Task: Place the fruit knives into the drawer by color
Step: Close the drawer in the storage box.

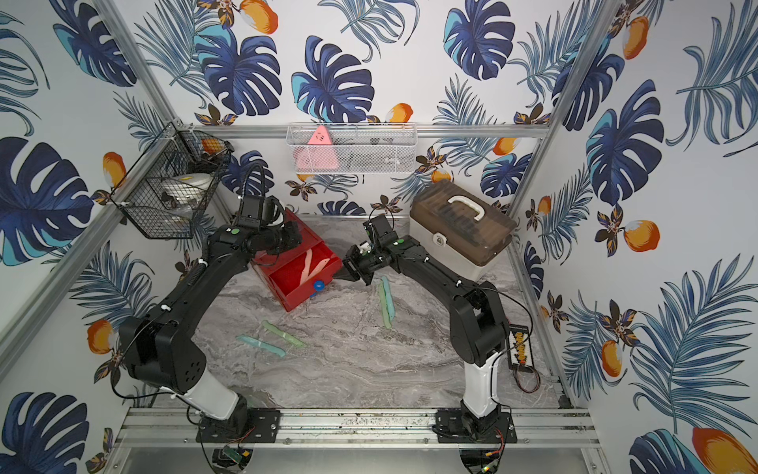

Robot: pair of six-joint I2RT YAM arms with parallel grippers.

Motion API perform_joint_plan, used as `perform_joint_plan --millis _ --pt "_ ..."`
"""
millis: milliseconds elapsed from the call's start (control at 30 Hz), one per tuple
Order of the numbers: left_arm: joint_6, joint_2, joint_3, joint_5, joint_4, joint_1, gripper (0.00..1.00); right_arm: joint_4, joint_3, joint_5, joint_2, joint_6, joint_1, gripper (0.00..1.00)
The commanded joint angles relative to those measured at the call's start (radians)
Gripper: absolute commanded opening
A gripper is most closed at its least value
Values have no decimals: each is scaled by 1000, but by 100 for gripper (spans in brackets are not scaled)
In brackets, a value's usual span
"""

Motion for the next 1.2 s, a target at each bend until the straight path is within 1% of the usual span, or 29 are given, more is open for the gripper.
perform_joint_plan --millis 0,67,233,333,567,700,800,833,867,900,967,1000,1033,1067,1100,1167 --pt "-6 13 -13 16 47 9 0 71 48 -17 45 41 1 7" --pt "-11 8 -33 18 62 14 0 64 96 -16 76 44 7 7" --pt "-15 -1 -67 28 73 18 0 67 229 -29 210 74 18 9" --pt "-13 -9 -90 31 78 20 0 99 291 -32 269 123 21 11" --pt "3 -16 -128 40 80 21 0 259 332 -38 346 298 19 14" --pt "12 -21 -146 43 83 23 0 272 339 -38 337 334 15 19" --pt "26 -30 -146 42 74 24 0 264 302 -30 262 357 14 32" --pt "31 -35 -145 40 72 24 0 262 287 -36 225 368 14 38" --pt "34 -40 -145 41 70 24 0 263 270 -42 183 377 14 47" --pt "37 -44 -146 43 71 24 2 270 250 -43 149 387 14 60" --pt "37 -53 -152 47 76 24 17 270 196 -46 39 413 14 81" --pt "36 -57 -153 48 77 24 24 274 171 -48 -3 428 14 88" --pt "34 -59 -156 49 79 24 30 290 138 -52 -53 454 13 98" --pt "31 -61 -159 52 79 24 36 298 106 -55 -102 478 11 100" --pt "29 -58 -158 57 77 24 40 292 81 -61 -142 494 6 100" --pt "31 -41 -151 70 70 24 45 283 27 -72 -231 529 -9 100"
